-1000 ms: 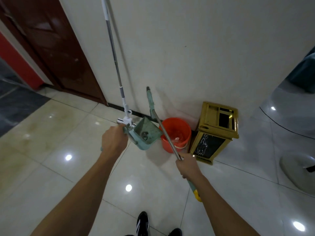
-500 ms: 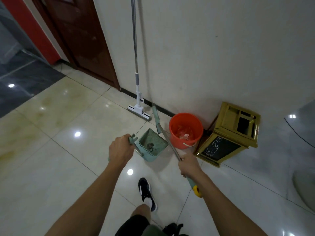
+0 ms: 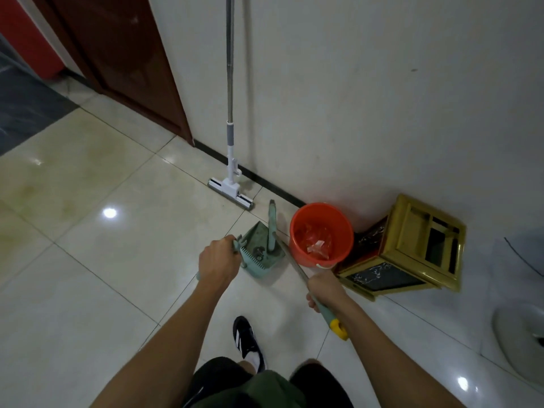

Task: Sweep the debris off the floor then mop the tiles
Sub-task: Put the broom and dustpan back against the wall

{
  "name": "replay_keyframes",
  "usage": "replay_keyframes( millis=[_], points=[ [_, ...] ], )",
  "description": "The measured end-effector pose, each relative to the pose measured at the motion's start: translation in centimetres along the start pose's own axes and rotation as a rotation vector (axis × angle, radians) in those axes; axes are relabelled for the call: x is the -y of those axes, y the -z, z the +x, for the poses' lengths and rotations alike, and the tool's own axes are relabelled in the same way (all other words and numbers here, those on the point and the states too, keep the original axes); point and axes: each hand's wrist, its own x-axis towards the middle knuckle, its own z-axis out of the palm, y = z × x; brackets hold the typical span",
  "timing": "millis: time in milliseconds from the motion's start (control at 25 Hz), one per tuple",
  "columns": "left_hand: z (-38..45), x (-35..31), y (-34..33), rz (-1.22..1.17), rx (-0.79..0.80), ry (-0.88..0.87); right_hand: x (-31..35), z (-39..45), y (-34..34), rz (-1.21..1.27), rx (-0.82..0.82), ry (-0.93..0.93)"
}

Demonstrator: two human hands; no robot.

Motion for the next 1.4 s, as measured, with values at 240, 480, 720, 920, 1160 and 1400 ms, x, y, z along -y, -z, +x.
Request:
replay_keyframes(
  millis=[240, 480, 720, 920, 1160, 1400],
  points=[
    [8.1, -2.7, 0.6, 0.045, 0.055, -0.053, 7.6, 4.4, 2.7, 0.014, 0.099, -0.017],
    [16.0, -6.7, -0.5, 0.043, 0.039, -0.001, 14.3, 11.4, 6.6, -0.054, 0.155, -0.024],
    [21.9, -10.0, -2.3, 0.058, 0.061, 0.011, 20.4, 15.7, 9.0, -0.111, 0.182, 0.029],
    [25.4, -11.1, -4.0, 0.091, 0.136, -0.017, 24.4, 19.6, 9.4, -0.154, 0.203, 0.011],
    [29.2, -11.8, -4.0, 0.156, 0.209, -0.171, 28.0, 22.2, 10.0, -0.219, 0.220, -0.047],
    [31.1, -13.9, -3.7, 0.109, 0.332, -0.279, 31.5, 21.9, 9.2, -0.222, 0.225, -0.027]
  ],
)
